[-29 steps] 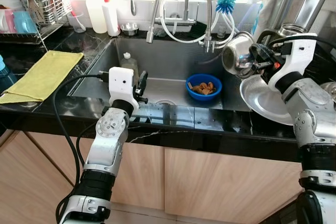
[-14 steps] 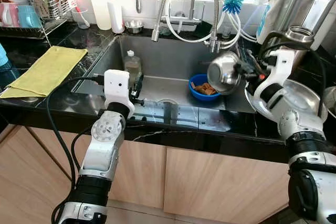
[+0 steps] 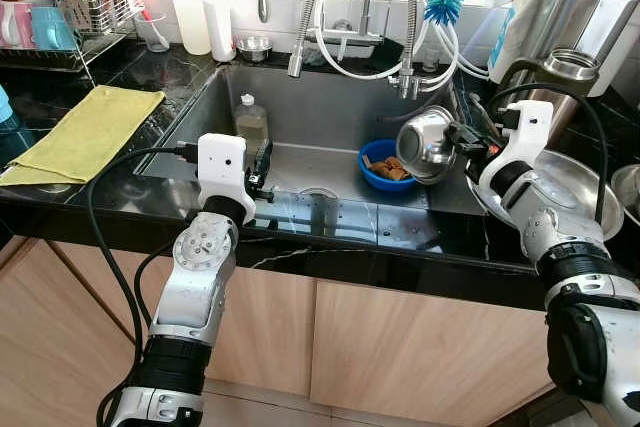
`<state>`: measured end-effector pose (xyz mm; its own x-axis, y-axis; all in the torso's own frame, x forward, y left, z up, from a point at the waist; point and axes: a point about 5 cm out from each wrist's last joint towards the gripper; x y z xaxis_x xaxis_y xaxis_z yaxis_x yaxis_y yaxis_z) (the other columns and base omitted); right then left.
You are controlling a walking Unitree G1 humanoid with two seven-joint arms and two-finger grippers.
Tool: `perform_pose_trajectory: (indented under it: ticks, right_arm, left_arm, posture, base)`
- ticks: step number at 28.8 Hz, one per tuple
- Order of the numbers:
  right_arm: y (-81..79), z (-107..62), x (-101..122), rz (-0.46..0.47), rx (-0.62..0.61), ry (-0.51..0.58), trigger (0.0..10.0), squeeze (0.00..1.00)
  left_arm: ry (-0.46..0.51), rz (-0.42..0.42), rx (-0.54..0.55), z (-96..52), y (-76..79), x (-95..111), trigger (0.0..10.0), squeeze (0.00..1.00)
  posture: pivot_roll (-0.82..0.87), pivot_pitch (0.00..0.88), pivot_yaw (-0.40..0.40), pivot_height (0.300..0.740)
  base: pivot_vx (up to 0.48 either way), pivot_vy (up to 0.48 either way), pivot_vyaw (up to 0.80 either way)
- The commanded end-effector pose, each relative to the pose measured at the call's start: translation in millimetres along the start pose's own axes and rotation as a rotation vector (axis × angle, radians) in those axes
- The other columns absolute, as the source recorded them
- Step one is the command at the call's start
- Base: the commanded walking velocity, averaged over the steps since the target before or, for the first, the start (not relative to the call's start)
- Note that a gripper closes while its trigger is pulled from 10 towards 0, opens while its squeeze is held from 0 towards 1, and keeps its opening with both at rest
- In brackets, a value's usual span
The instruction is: Kitchen organization
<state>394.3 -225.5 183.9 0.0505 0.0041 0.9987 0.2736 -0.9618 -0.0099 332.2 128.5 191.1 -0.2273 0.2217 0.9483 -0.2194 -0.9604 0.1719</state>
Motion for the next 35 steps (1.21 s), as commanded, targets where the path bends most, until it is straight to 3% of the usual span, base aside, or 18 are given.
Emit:
perform_pose_trajectory:
  ticks: [1, 14, 15, 16, 17, 18, 22, 27, 28, 29, 30, 35]
  right_arm:
    - [5.3, 0.9, 11.9, -0.013, -0.024, 0.024, 10.0, 0.0]
    - [8.9, -0.4, 4.6, -0.015, -0.057, -0.028, 10.0, 0.0]
    - [8.9, -0.3, 5.0, -0.014, -0.053, -0.026, 10.0, 0.32]
    - [8.9, -0.3, 5.2, -0.014, -0.053, -0.025, 10.0, 0.32]
    - [9.0, -0.3, 5.2, -0.015, -0.054, -0.026, 10.0, 0.68]
    - [9.4, -0.4, 5.2, -0.017, -0.057, -0.028, 10.0, 0.92]
    - [9.8, -0.7, 5.3, -0.022, -0.058, -0.026, 10.0, 0.86]
    - [9.7, -0.4, 5.9, -0.026, -0.059, -0.024, 10.0, 0.86]
    - [9.3, 0.0, 7.2, -0.035, -0.059, -0.02, 10.0, 0.65]
    - [9.2, 0.2, 7.5, -0.037, -0.059, -0.019, 10.0, 0.65]
    - [9.1, 0.3, 8.1, -0.038, -0.06, -0.016, 10.0, 0.0]
    - [11.8, 2.1, 27.2, -0.078, -0.1, 0.064, 10.0, 0.0]
  left_arm:
    - [0.008, 0.003, -0.003, -1.3, 0.9, 4.1, 10.0, 0.0]
    - [-0.005, 0.0, 0.004, -2.0, 0.0, 2.9, 10.0, 0.0]
    - [-0.007, 0.0, 0.004, -2.0, 0.1, 2.7, 10.0, 0.0]
    - [-0.007, 0.0, 0.004, -2.0, 0.1, 2.6, 10.0, 0.0]
    - [-0.007, 0.0, 0.004, -2.0, 0.1, 2.6, 10.0, 0.0]
    - [-0.008, -0.001, 0.004, -2.0, 0.5, 2.6, 10.0, 0.0]
    - [-0.009, -0.003, 0.003, -2.1, 1.1, 2.2, 10.0, 0.0]
    - [-0.009, -0.002, 0.002, -1.9, 1.0, 2.5, 10.0, 0.0]
    - [-0.008, -0.002, 0.001, -1.6, 1.1, 2.7, 10.0, 0.0]
    - [-0.008, -0.002, 0.001, -1.5, 1.1, 2.6, 10.0, 0.0]
    - [-0.008, -0.002, 0.001, -1.3, 1.2, 2.7, 10.0, 0.0]
    - [-0.002, -0.002, 0.001, 0.5, 1.1, 3.9, 10.0, 0.0]
  posture:
    - [0.05, 0.032, -0.049, 0.74]
    - [0.05, 0.042, -0.051, 0.74]
    - [0.05, 0.042, -0.051, 0.74]
    - [0.05, 0.042, -0.051, 0.74]
    - [0.05, 0.042, -0.051, 0.74]
    - [0.04, 0.043, -0.051, 0.74]
    - [0.04, 0.042, -0.05, 0.74]
    - [0.04, 0.043, -0.049, 0.74]
    - [0.05, 0.041, -0.048, 0.74]
    - [0.05, 0.041, -0.048, 0.74]
    - [0.04, 0.04, -0.047, 0.74]
    - [0.05, 0.036, -0.043, 0.74]
  base:
    - [0.0, 0.0, 0.0]
    - [0.0, 0.0, 0.0]
    - [0.0, 0.0, 0.0]
    - [0.0, 0.0, 0.0]
    - [0.0, 0.0, 0.0]
    - [0.0, 0.0, 0.0]
    - [0.0, 0.0, 0.0]
    - [0.0, 0.0, 0.0]
    - [0.0, 0.0, 0.0]
    - [0.0, 0.0, 0.0]
    - [0.0, 0.0, 0.0]
    - [0.0, 0.0, 0.0]
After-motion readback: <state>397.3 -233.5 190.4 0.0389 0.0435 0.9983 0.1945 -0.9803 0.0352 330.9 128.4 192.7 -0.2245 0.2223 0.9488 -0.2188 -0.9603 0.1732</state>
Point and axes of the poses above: a point about 5 cm out from each wrist's last joint towards the gripper, its own z axis pointing out of the wrist towards the gripper, its own x axis along the axis of the wrist's last joint, y = z × x, and after that the axes turned 14 degrees about -z, right-handed
